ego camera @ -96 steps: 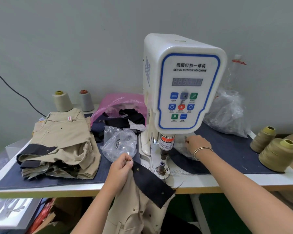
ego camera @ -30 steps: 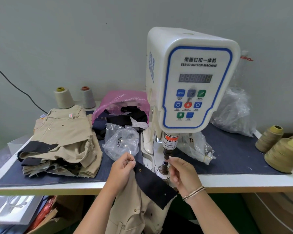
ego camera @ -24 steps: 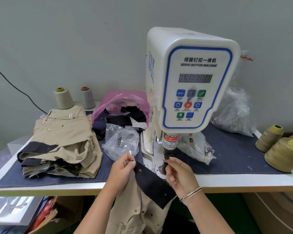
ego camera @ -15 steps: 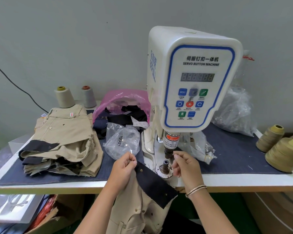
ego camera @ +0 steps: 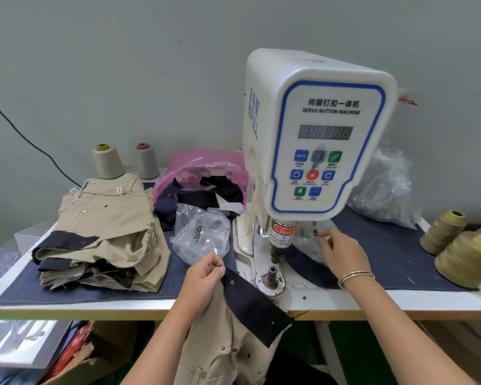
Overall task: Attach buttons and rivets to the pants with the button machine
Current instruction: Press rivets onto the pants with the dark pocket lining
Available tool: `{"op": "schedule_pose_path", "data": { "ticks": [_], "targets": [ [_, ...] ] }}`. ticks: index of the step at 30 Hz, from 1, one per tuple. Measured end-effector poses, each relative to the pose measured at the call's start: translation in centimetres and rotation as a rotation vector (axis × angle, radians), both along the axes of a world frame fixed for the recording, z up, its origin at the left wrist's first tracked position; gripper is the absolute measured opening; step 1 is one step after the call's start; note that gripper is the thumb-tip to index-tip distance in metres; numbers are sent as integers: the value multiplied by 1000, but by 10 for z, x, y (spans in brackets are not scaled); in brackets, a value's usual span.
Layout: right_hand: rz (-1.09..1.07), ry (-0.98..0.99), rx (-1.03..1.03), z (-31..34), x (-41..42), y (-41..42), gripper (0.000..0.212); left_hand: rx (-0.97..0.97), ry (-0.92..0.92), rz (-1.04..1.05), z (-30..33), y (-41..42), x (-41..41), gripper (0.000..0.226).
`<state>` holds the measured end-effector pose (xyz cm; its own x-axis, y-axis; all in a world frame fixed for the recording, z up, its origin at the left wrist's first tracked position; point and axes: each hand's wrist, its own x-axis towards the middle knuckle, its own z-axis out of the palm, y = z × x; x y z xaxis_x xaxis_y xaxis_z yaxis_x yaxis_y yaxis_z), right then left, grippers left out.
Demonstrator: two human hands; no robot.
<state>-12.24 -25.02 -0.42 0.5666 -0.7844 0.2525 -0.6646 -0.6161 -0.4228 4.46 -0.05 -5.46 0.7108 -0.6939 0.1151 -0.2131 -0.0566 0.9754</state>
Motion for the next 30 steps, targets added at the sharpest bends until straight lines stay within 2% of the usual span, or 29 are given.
{"op": "schedule_pose_path", "data": {
  "ticks": [2,5,8,13,18,23,28,30],
  "targets": [
    [5,140,-3,2,9,-6,27,-3,6,-5,1,0,-1,11],
    [69,436,-72,8,26,-10,25,0,11,-8,2,0,-1,12],
    [44,557,-90,10,38,-13,26,6,10,-8,3,0,-1,13],
    [-37,638,-6,16,49,-15,26,6,11,-7,3,1,0,13],
    [-46,689,-10,16,59,-14,23,13,17,-7,4,1,-1,14],
    [-10,649,-214,2,53,-8,23,16,16,-5,3,1,-1,33],
    [4,735,-39,14,59,-13,27,15,11,13,5,-1,-2,28],
    [2,720,-74,12,61,-12,25,15,11,19,6,-1,-2,27]
  ]
}}
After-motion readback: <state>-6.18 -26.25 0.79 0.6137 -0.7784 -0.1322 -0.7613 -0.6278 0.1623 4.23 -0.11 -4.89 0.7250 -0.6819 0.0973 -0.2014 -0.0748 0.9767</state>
